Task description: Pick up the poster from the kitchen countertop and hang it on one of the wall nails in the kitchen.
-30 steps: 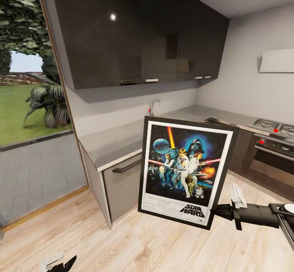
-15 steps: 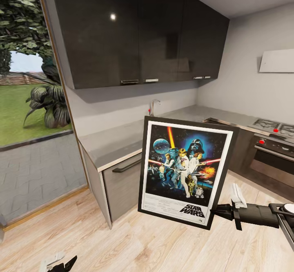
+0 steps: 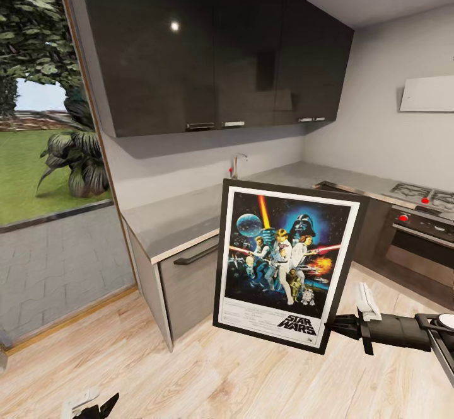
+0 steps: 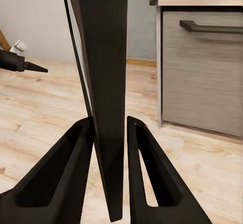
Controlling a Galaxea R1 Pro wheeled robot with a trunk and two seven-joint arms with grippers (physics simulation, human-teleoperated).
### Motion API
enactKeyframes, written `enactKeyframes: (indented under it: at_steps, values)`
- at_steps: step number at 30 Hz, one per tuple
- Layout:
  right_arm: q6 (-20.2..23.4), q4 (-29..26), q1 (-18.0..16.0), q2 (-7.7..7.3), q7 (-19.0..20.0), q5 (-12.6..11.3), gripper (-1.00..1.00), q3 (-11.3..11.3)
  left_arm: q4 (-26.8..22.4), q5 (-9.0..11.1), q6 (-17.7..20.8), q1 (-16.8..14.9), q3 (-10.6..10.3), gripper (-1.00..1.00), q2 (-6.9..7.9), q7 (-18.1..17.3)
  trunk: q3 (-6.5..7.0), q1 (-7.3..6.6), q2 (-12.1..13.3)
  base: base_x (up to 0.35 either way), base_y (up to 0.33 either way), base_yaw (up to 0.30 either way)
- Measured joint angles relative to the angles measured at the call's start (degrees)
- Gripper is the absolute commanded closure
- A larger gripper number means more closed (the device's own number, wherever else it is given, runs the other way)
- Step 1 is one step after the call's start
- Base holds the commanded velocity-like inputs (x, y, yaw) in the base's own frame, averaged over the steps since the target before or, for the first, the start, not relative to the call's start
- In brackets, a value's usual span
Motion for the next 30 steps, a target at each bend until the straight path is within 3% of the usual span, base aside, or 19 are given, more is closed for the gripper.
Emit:
enactKeyframes:
  at_steps: [8,30]
  values:
    - [0.00,-0.05,0.01,0.05,-0.05,0.03,1.00,0.08,0.00,0.00,0.01,0.01,0.00,-1.00,0.00,0.02,-0.10,-0.01,0.01,-0.198,0.000,0.057]
    - [-0.09,-0.06,0.03,0.09,-0.17,0.08,1.00,0.19,0.00,0.04,-0.06,0.04,0.02,-1.00,0.00,-0.01,-0.75,-0.02,0.06,-0.105,0.112,0.245]
